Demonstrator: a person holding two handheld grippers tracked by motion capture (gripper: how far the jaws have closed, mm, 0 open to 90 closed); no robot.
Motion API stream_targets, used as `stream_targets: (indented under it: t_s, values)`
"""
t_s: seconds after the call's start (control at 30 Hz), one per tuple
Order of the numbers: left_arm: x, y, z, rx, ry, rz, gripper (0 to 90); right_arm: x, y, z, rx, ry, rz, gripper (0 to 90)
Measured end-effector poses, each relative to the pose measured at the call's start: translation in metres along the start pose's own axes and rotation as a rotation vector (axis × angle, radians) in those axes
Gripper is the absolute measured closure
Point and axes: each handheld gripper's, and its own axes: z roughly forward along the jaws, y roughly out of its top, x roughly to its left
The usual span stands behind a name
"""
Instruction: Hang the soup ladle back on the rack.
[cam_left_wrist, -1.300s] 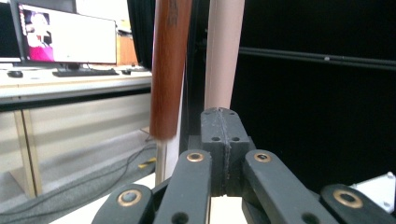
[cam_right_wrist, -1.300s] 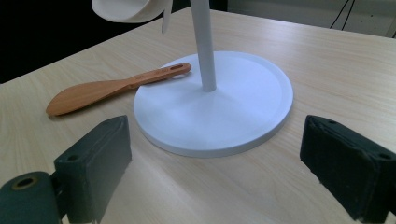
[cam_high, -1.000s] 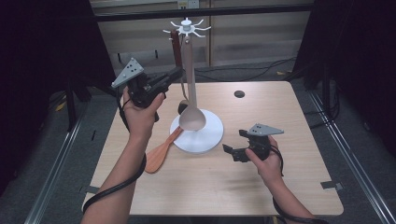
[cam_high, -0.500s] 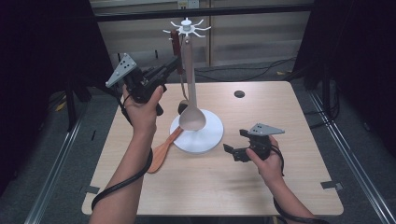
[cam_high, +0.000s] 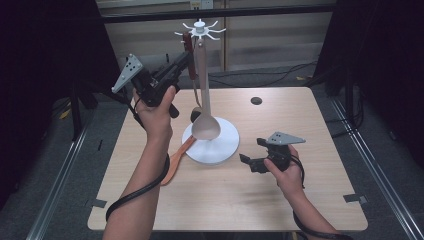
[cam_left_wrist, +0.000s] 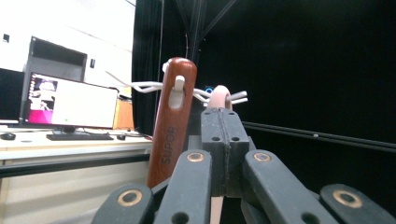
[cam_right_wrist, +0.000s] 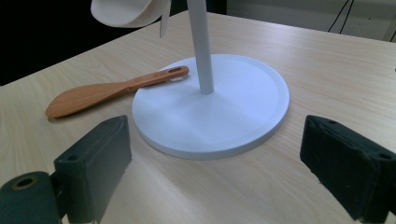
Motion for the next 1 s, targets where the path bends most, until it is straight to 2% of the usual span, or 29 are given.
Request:
stream_targets:
  t_s: [0.47,0.7,0.93,1.0]
  values:
    - [0.003,0.012,0.005,-0.027,0.014,0.017,90.0,-0.001,0.0,-0.001,-0.006,0.0,0.003,8.8]
    - [0.009,0.014,0.005,-0.035,0.035,-0.002,90.0,-0.002,0.001,-0.002,-0.008,-0.001,0.004,8.8]
    - [0.012,0.015,0.003,-0.036,0.048,-0.001,90.0,-0.003,0.0,-0.002,-0.008,-0.001,0.005,8.8]
    - [0.013,0.015,0.003,-0.036,0.05,-0.021,90.0,-0.002,0.0,-0.002,-0.008,-0.001,0.004,8.8]
